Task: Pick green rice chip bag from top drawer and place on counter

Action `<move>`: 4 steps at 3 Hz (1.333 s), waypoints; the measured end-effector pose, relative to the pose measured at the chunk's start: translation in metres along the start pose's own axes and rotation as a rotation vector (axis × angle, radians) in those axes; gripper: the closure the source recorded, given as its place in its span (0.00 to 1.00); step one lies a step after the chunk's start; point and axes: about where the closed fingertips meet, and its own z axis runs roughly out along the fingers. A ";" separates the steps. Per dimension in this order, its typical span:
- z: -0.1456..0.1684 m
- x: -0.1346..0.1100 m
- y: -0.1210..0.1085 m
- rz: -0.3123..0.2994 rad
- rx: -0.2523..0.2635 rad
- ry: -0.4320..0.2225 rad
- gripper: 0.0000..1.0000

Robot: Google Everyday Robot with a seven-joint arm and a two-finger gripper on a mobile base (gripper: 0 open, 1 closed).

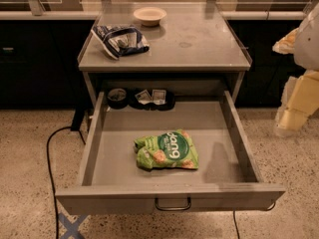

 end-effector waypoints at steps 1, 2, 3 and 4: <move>0.000 0.000 0.000 0.000 0.000 0.000 0.00; 0.011 -0.002 0.003 0.008 0.024 -0.005 0.00; 0.055 -0.011 0.009 0.004 0.006 -0.056 0.00; 0.119 -0.027 0.013 0.038 -0.026 -0.150 0.00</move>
Offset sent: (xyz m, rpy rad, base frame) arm 0.0025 0.0092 -0.0332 0.0033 -0.0439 -0.0316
